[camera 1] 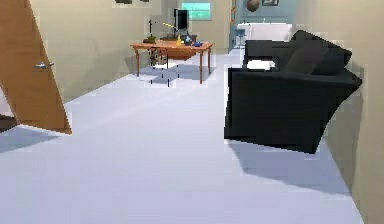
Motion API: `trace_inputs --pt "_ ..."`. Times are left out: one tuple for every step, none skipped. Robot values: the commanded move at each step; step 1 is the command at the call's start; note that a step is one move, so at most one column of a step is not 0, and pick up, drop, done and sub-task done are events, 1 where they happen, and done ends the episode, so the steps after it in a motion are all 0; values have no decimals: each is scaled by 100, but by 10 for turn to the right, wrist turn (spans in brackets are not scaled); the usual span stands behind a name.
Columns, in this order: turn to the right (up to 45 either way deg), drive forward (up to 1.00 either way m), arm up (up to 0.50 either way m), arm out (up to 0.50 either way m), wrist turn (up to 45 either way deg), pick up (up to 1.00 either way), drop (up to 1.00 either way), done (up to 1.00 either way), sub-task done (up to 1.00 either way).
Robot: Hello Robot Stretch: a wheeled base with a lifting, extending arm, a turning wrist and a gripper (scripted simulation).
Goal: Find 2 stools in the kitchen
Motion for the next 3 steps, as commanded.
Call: trace_inputs --pt "0 100 0 0 0 0 0 0 0" --pt "0 100 0 0 0 0 0 0 0" --pt "30 0 0 0 0 0 0 0 0"
